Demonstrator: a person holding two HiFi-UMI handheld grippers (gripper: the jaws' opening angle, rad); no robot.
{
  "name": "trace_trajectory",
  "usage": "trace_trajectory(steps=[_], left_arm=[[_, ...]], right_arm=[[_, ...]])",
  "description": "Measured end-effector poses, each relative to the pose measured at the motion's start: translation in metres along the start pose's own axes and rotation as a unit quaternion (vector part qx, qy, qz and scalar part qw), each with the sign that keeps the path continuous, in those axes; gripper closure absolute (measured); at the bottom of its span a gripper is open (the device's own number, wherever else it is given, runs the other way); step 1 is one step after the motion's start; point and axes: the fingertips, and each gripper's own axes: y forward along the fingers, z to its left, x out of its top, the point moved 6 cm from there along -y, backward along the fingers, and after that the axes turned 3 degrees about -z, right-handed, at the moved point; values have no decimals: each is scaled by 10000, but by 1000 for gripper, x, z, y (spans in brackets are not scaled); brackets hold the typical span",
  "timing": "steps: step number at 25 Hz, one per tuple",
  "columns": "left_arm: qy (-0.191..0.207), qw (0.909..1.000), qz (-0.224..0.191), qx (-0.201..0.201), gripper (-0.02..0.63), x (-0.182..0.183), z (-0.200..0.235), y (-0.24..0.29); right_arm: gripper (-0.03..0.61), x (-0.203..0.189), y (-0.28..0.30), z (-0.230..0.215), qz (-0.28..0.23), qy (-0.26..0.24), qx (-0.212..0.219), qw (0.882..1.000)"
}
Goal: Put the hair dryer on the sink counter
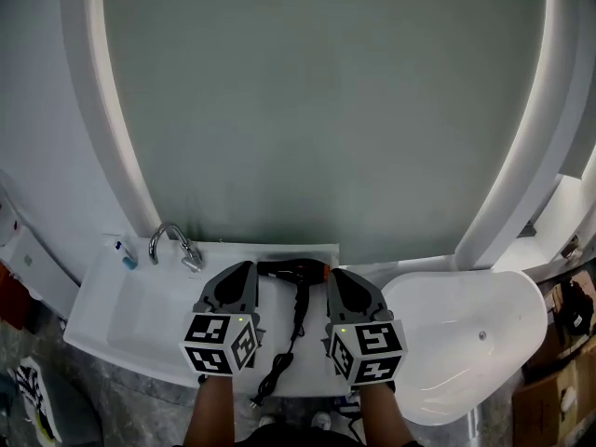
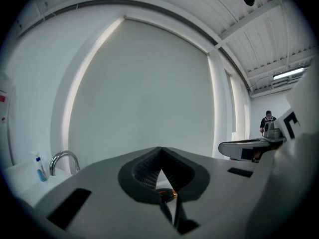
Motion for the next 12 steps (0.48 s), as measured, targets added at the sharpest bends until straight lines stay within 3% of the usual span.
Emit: trace_trajectory(steps=[7,12], left_arm=[[293,9981,-517,-165,604,36,-9,-14],[437,9969,-613,-232,604,41,-13,-21]], right_arm=[[557,29,-16,9,-425,-139,-121,9989],[557,37,-24,12,-593,-301,-190,9976]])
